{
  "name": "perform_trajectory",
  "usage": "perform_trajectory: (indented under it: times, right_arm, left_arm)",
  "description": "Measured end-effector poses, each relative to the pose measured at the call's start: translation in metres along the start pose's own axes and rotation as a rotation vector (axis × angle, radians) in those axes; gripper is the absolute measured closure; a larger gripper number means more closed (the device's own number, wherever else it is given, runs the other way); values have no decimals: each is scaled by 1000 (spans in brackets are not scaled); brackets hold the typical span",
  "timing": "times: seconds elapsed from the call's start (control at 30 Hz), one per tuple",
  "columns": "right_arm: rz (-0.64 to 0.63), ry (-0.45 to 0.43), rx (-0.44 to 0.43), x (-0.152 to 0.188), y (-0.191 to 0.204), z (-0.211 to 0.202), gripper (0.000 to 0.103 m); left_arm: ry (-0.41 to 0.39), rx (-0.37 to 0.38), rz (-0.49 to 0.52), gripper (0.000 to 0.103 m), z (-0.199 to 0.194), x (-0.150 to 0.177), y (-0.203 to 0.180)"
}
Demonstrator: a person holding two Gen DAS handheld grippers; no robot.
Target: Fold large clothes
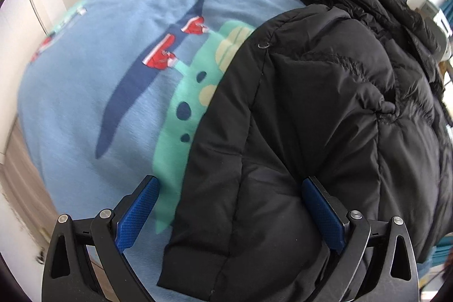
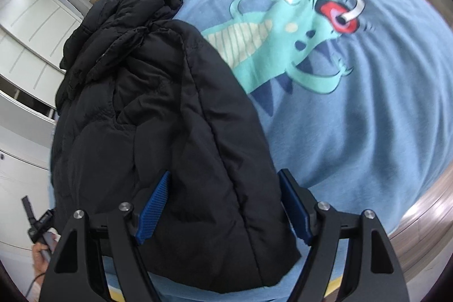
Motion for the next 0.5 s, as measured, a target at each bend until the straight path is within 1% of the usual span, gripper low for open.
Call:
perform_trajectory:
  times: [0.07, 0.17, 0.3, 0.33, 0.4, 0.47, 0.5]
  right_arm:
    - [7, 15, -36, 1, 2, 5, 28]
    - [27, 28, -102, 2, 2, 9, 28]
    - [53, 38, -172, 4, 2, 12, 28]
    - [55, 41, -186, 5, 2, 13, 28]
    - [52, 44, -221, 7, 4, 14, 28]
    - [51, 52, -255, 9, 6, 15, 28]
    - [45, 56, -271, 10, 8, 15, 28]
  left_arm:
    - [15, 46, -15, 4, 2, 1, 1]
    - [30, 97, -19, 6, 3, 3, 2]
    - [44, 150, -24, 13, 5, 6, -1]
    - [46, 161, -27, 17, 5, 7, -3]
    - [52, 194, -41, 21, 5, 9, -4]
    - [54, 210, -49, 23, 2, 13, -7]
    - [55, 221, -53, 26, 1, 15, -8]
Point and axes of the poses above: each gripper's, at about its wrist camera, not at the fingertips, and z roughly the way its jaws point, y to its left, x to its underside, the point moved 5 cm from there along z, roughly the way its jaws point, and after that the axes turned 7 degrees about y, right-handed, at the moved point
